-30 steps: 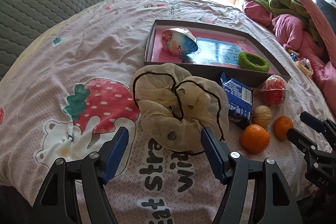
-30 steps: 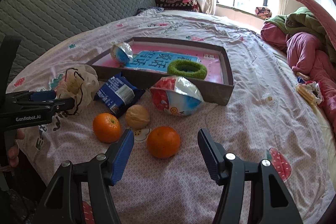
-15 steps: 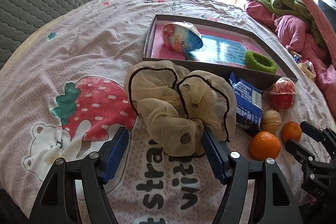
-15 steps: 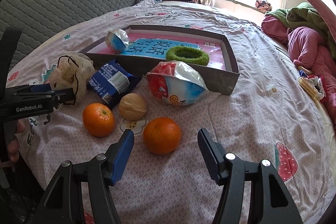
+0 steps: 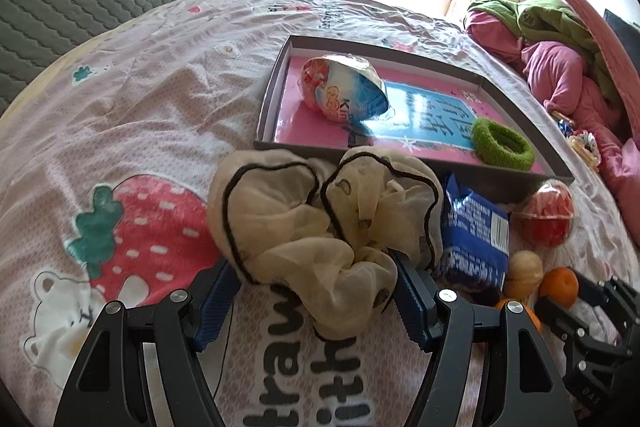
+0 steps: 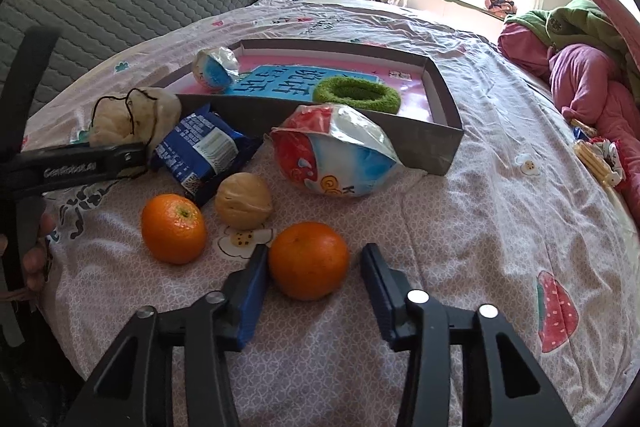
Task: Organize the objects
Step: 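Grasp an orange with the right tool while the left tool grasps the beige scrunchie, then carry the orange in the right tool and scrunchie in the left tool over the tray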
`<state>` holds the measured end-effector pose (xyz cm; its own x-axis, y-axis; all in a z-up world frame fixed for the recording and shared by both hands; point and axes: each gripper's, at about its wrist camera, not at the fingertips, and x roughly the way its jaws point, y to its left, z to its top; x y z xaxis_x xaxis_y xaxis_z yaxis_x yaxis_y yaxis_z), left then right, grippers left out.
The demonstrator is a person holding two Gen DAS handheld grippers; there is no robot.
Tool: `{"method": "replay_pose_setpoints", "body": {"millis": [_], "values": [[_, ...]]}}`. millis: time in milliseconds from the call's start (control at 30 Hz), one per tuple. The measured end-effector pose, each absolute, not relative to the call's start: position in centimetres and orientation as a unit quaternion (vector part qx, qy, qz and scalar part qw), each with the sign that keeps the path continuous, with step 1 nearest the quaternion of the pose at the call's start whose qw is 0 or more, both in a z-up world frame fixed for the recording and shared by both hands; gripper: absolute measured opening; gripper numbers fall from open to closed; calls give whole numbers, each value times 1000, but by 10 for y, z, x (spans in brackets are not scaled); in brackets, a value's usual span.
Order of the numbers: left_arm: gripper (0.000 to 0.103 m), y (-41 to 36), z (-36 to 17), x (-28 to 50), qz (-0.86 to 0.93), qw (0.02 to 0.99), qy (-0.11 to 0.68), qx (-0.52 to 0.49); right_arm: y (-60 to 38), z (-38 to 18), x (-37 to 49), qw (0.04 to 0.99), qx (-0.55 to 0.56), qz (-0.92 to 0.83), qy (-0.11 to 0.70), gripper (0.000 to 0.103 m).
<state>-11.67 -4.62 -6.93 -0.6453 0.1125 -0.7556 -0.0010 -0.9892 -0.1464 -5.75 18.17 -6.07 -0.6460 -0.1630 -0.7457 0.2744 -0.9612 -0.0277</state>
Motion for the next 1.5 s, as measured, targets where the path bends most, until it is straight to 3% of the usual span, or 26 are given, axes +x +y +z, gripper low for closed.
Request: {"method": "replay_pose_setpoints", "body": {"millis": [167, 233, 300, 400, 500, 667, 1500], "values": [[72, -45, -68, -120, 907, 40, -74, -414, 178, -61, -58, 124, 397, -906, 76, 39], [66, -45, -67, -118, 909, 43, -77, -408, 179, -61, -58, 125, 396, -906, 75, 39], [56, -45, -66, -117, 910, 45, -77, -405, 179, -60, -59, 125, 395, -907, 74, 39], [30, -46, -65, -114, 908, 63, -91, -404, 179, -60, -59, 126, 395, -907, 73, 39], [22, -45, -64, -113, 905, 76, -101, -407, 181, -59, -59, 128, 396, -907, 68, 39], [19, -45, -61, -105, 905, 81, -105, -404, 182, -57, -58, 138, 394, -907, 59, 39], [19, -26, -6, -72, 927, 93, -75, -356, 185, -14, -42, 155, 290, -942, 68, 39]]}}
